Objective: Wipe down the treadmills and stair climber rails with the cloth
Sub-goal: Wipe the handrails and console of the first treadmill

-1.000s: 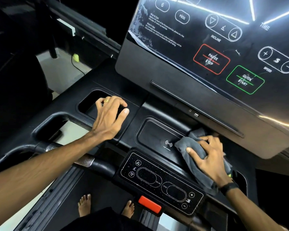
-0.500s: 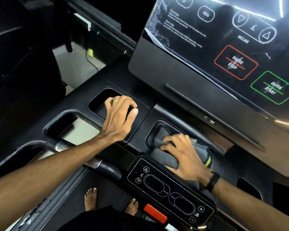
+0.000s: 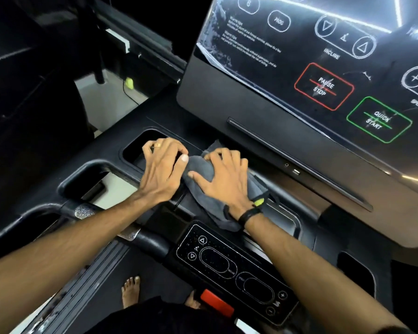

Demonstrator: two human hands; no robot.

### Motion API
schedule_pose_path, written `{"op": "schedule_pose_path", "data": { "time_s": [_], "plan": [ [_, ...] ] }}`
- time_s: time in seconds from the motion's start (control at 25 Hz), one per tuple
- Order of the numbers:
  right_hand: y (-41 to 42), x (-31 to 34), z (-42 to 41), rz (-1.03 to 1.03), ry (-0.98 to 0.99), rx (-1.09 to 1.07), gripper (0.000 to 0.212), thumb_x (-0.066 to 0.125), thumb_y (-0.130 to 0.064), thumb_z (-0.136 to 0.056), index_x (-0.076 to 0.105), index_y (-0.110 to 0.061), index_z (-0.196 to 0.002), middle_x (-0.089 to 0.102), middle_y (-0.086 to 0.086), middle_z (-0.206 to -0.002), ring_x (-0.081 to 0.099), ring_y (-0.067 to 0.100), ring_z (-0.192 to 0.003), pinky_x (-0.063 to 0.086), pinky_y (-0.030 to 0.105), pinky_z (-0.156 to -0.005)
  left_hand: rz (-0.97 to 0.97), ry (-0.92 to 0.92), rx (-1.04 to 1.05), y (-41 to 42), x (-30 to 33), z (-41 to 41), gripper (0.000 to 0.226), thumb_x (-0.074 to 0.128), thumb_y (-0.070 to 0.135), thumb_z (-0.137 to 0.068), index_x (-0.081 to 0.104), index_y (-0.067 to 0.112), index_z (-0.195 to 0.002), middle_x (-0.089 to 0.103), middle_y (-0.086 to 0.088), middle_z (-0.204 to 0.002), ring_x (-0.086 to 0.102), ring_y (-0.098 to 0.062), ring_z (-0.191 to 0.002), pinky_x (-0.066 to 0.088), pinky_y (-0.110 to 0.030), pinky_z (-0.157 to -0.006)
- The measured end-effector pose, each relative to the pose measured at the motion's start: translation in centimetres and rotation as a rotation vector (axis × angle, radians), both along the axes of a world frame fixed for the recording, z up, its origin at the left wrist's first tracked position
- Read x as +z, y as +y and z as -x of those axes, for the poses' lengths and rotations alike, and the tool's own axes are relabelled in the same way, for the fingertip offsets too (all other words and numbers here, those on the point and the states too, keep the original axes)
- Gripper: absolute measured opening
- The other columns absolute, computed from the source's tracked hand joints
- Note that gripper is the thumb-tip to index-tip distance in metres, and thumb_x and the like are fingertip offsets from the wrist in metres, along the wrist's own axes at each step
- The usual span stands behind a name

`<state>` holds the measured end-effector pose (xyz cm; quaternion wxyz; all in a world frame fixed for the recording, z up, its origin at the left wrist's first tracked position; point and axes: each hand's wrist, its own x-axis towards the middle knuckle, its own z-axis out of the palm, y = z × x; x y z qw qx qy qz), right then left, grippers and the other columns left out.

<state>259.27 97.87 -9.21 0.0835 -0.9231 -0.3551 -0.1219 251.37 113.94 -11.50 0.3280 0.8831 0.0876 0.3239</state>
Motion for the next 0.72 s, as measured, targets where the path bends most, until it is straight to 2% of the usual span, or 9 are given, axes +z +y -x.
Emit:
{"op": "schedule_pose_path", "data": {
  "time_s": [0.2, 0.32, 0.48, 0.72],
  "plan": [
    [-8.6, -0.3, -1.0, 0.001, -0.119, -0.012, 0.059, 0.045, -0.075, -0.086, 0.064, -0.021, -0.099, 0.06, 0.002, -0.105, 0.051, 0.025, -0.088, 0.039, 0.041, -0.074, -0.017, 0.084, 0.031, 0.0, -0.1, -0.1, 0.037, 0.032, 0.035, -0.099, 0.061, 0.013, -0.094, 0.06, 0.0, -0.1, 0.051, -0.02, -0.099, 0.019, -0.033, -0.094],
    [-14.3, -0.8, -0.2, 0.006, -0.091, -0.096, 0.061, 0.042, -0.077, -0.086, 0.063, -0.021, -0.099, 0.059, 0.001, -0.109, 0.048, 0.024, -0.089, 0.036, 0.038, -0.072, -0.026, 0.093, 0.032, -0.1, -0.8, -0.2, 0.035, 0.034, 0.034, -0.099, 0.061, 0.014, -0.093, 0.059, 0.001, -0.099, 0.05, -0.019, -0.099, 0.018, -0.032, -0.096],
    [-19.0, -0.5, 1.7, 0.011, -0.019, -0.158, 0.063, 0.041, -0.079, -0.085, 0.062, -0.022, -0.104, 0.056, -0.001, -0.113, 0.045, 0.02, -0.094, 0.032, 0.035, -0.077, -0.012, 0.094, 0.028, 0.0, -1.0, -0.3, 0.033, 0.034, 0.035, -0.1, 0.061, 0.016, -0.092, 0.058, 0.003, -0.099, 0.049, -0.016, -0.097, 0.017, -0.031, -0.097],
    [-18.6, -0.7, 4.0, 0.014, 0.041, 0.038, 0.06, 0.045, -0.08, -0.085, 0.064, -0.028, -0.105, 0.056, -0.007, -0.111, 0.047, 0.017, -0.097, 0.034, 0.038, -0.078, -0.016, 0.097, 0.009, -0.2, -0.9, -0.5, 0.033, 0.035, 0.036, -0.099, 0.059, 0.017, -0.089, 0.058, 0.003, -0.097, 0.05, -0.015, -0.096, 0.017, -0.031, -0.097]
  ]
}}
